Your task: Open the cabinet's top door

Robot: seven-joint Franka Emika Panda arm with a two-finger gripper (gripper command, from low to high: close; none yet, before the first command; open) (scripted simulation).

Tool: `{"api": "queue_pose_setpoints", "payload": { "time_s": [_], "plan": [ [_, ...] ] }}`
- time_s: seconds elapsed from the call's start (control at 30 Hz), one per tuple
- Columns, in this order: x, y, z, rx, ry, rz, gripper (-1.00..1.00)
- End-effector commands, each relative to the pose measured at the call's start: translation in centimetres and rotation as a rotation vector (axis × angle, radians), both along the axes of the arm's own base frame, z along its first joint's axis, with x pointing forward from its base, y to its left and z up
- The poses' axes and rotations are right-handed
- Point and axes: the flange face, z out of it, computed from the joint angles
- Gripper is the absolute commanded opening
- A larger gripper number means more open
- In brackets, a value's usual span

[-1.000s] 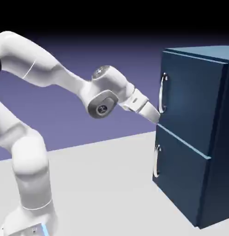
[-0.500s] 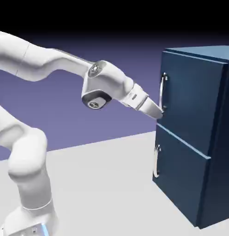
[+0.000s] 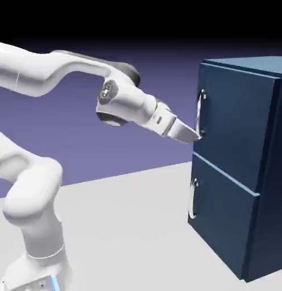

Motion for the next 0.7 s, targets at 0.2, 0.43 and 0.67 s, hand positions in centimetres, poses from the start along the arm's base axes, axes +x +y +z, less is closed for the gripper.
{"api": "queue_pose_setpoints", "payload": {
  "time_s": [0.2, 0.43, 0.67],
  "plan": [
    [-0.3, 0.9, -0.2, 0.000, -0.102, -0.001, 0.00],
    [-0.2, 2.2, -0.7, -0.014, -0.213, -0.012, 0.00],
    [0.2, 3.7, -1.3, -0.043, -0.329, -0.039, 0.00]
  ]
}}
